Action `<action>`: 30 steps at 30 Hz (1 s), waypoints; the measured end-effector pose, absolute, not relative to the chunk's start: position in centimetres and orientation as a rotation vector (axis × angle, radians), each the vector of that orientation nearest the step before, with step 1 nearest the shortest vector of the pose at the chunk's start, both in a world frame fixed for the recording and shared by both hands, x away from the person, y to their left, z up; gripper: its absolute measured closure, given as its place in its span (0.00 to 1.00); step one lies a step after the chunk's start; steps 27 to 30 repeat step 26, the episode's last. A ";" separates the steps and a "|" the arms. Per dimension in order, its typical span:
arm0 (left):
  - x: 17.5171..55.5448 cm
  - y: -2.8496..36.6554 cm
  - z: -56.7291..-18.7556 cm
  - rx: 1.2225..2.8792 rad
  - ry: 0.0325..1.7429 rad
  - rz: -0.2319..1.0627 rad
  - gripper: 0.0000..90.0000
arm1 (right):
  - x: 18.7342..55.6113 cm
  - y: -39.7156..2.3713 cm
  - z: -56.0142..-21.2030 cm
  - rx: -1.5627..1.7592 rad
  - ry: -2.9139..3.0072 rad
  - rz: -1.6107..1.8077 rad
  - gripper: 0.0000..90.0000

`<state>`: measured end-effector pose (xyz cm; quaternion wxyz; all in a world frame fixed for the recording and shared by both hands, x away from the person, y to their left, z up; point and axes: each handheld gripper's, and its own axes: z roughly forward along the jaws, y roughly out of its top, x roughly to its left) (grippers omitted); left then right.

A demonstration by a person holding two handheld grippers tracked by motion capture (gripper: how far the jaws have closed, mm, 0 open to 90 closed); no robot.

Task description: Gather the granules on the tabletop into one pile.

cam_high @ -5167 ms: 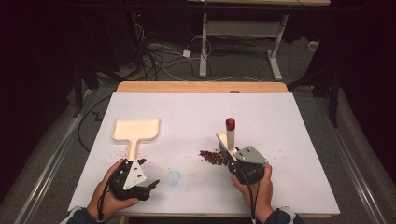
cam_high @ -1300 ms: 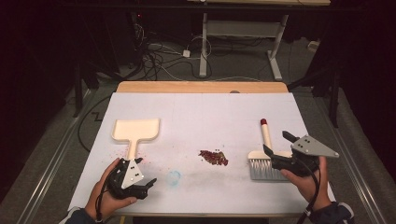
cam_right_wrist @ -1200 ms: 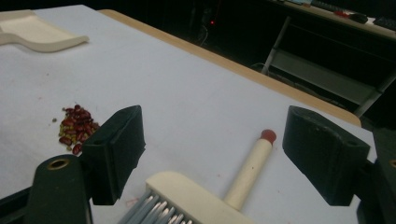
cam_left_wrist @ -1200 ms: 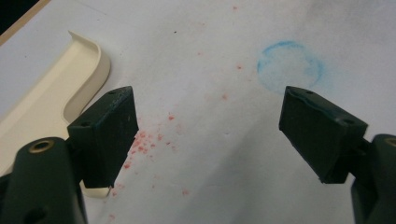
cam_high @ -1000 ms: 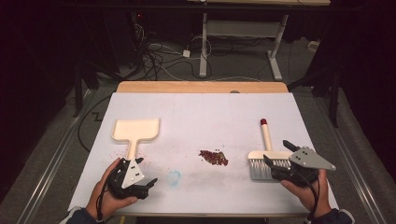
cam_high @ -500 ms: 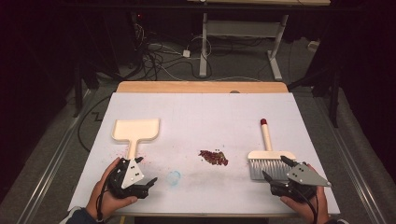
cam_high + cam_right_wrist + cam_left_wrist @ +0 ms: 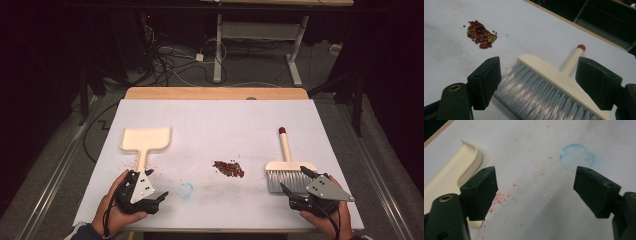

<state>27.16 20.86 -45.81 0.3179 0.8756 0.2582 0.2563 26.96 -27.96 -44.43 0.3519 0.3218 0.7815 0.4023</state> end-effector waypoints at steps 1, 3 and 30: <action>27.2 20.8 -45.8 2.306 0.678 0.675 0.21 | 27.0 -28.0 -44.4 0.834 2.023 1.040 0.24; 27.1 20.8 -45.8 2.308 0.679 0.673 0.21 | 27.0 -28.0 -44.4 0.834 2.019 1.036 0.24; 27.4 20.7 -45.8 2.308 0.688 0.674 0.21 | 27.0 -27.9 -44.4 0.833 2.023 1.038 0.24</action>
